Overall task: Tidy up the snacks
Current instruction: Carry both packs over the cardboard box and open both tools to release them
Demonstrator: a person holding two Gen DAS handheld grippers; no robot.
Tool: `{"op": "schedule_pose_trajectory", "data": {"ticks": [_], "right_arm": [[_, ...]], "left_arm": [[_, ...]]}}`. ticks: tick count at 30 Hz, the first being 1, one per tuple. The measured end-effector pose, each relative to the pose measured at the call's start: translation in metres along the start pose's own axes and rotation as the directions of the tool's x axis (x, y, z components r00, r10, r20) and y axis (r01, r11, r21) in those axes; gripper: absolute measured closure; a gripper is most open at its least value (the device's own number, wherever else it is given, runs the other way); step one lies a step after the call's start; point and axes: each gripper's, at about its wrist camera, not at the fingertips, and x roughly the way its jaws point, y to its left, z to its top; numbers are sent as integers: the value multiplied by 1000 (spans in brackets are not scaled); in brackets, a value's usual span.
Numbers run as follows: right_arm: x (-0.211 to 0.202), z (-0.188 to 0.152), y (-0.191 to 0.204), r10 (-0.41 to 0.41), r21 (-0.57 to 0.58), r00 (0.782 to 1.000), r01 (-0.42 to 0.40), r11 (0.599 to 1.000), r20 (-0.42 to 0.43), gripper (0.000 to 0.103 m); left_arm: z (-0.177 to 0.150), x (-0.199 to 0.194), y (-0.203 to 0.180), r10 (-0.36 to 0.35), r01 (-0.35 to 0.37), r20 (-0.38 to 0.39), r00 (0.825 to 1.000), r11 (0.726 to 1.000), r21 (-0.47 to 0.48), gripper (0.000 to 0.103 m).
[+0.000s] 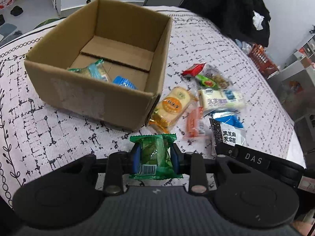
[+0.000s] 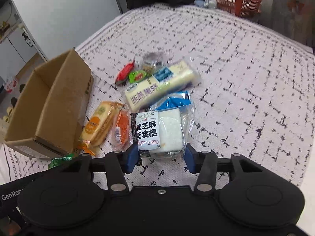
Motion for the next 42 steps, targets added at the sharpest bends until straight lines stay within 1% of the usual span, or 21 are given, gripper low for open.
{"op": "schedule_pose_trajectory", "data": {"ticks": [5,12,15,17,19,20,22,25,28,32,34,42], "right_arm": [[-22,2,8,11,-13,999,-10,1000,53,56],[-42,7,18,21,2,995,-21,1000,99,56],[-49,10,23,27,1,993,-27,1000,116,56],[-55,12,27,33,0,991,-34,999,128,56],[-59,15,31,51,6,990,-52,999,135,56],[-60,17,32,74,18,988,-77,997,133,56],[-63,21,37,105,23,986,-109,994,131,56],[-65,25,51,106,-7,984,-107,994,140,56],[-65,29,62,127,-18,982,-126,992,141,56],[-62,33,74,158,-21,978,-157,987,136,56],[-61,36,79,177,-19,976,-176,984,129,56],[-43,48,104,208,-36,973,-205,978,104,56]], "left_arm": [[2,-16,-4,-30,30,30,999,999,13,72],[8,-40,-5,-77,75,85,993,997,28,73],[14,-48,-4,-121,122,87,989,993,-1,73],[18,-55,-4,-130,130,110,985,991,1,73],[22,-61,-3,-136,136,135,981,991,5,73],[24,-63,-2,-138,139,144,980,990,2,73],[28,-66,1,-134,137,162,978,991,-7,73],[33,-71,6,-121,126,187,975,992,-15,73],[40,-75,13,-119,128,208,971,991,-31,73],[47,-78,21,-97,110,238,966,993,-42,73],[51,-77,26,-87,103,245,966,993,-53,73],[64,-59,45,-43,71,255,966,992,-101,73]]}}
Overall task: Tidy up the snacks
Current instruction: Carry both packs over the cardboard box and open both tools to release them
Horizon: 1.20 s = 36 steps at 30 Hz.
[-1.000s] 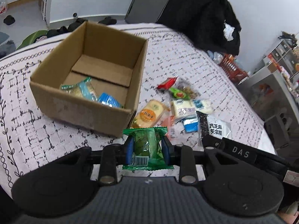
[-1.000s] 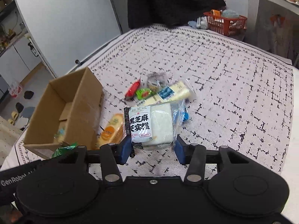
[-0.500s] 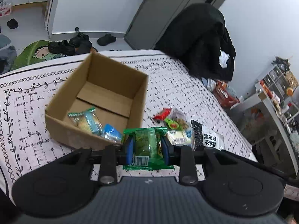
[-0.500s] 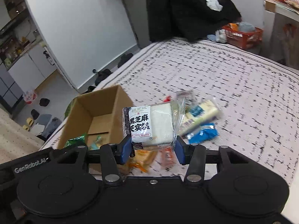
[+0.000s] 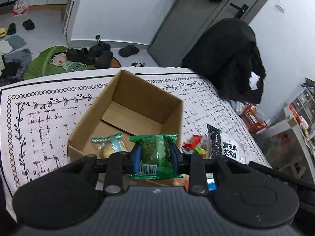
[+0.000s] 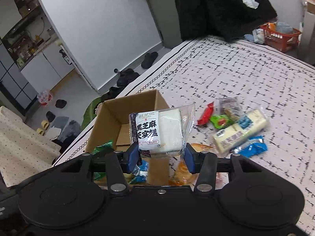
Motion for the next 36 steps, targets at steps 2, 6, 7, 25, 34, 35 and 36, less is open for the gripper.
{"op": "schedule_pose_trajectory", "data": {"ticks": [2,6,7,25,34,35,36], "right_arm": [[7,2,4,6,-3,1000,-6,1000,-8,56],[20,7,13,20,-11,1000,-21,1000,-21,56],[22,8,15,26,-14,999,-26,1000,-25,56],[64,13,62,43,-74,994,-50,996,-101,56],[72,13,74,23,-80,992,-33,996,-124,50],[72,13,75,21,-81,992,-31,996,-125,50],[71,13,75,22,-77,992,-32,997,-124,50]], "left_arm": [[3,7,5,10,-10,3,1000,1000,-12,73],[9,22,20,36,-37,-14,999,997,-65,73],[11,25,24,40,-42,-20,999,996,-79,73],[32,48,73,98,-105,-46,994,976,-193,73],[39,43,90,136,-140,-35,990,954,-264,73],[40,41,92,132,-136,-32,991,953,-272,72],[41,40,94,133,-136,-30,991,951,-279,72]]}}
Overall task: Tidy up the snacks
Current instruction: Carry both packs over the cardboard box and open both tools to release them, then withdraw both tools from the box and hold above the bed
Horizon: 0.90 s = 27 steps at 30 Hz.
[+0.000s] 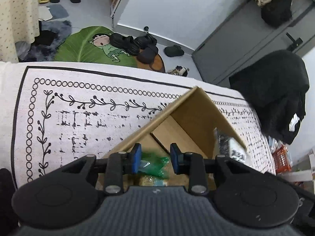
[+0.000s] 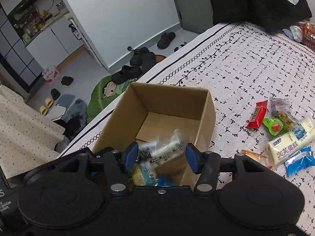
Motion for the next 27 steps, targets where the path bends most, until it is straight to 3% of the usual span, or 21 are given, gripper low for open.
{"op": "schedule_pose_trajectory", "data": {"ticks": [7,12,21,27], "right_arm": [[-15,0,2,-3,-1,1000,3,1000,21,49],[-27,-4,-4,-18,14,999,17,1000,34,49],[-58,-16,-28,-64,53,996,60,997,62,38],[-78,-27,-43,-85,65,993,79,995,82,27]], "left_arm": [[6,-9,7,24,-24,17,1000,999,-28,64],[2,-19,-9,-2,1,21,1000,999,42,44],[-12,-39,-29,-21,21,1,1000,989,148,23],[-21,-52,-41,-15,15,0,1000,977,212,19]]}}
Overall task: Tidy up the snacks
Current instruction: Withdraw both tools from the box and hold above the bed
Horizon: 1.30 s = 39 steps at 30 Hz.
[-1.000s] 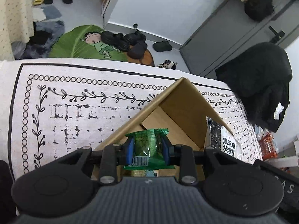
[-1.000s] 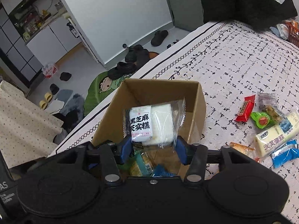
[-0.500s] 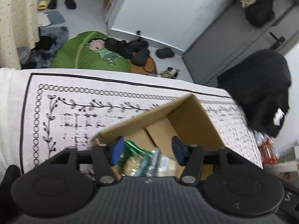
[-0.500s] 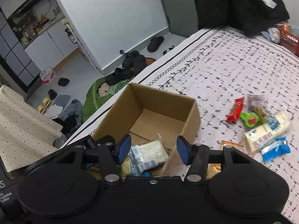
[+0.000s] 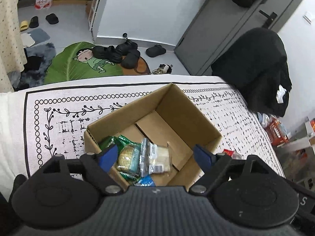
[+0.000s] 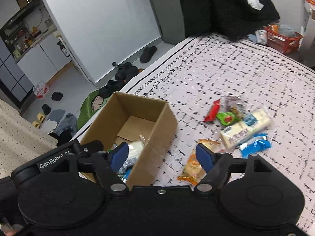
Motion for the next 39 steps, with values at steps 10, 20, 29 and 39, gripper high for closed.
{"op": "schedule_pose_trajectory", "data": {"ticks": [10,20,29,39], "right_arm": [[-29,-10,-32,-16,27,999,16,1000,30,10],[-54,-21,-63,-47,64,997,43,997,68,0],[-69,-30,-87,-69,85,995,62,994,77,0],[-75,-42,-109,-81,103,994,74,992,66,0]], "left_arm": [[-8,-21,-18,-14,13,7,1000,995,101,9],[-22,-36,-38,-49,47,10,999,983,179,0],[-33,-43,-53,-70,69,-2,998,969,235,0],[-48,-46,-68,-95,97,-21,995,956,276,0]]}}
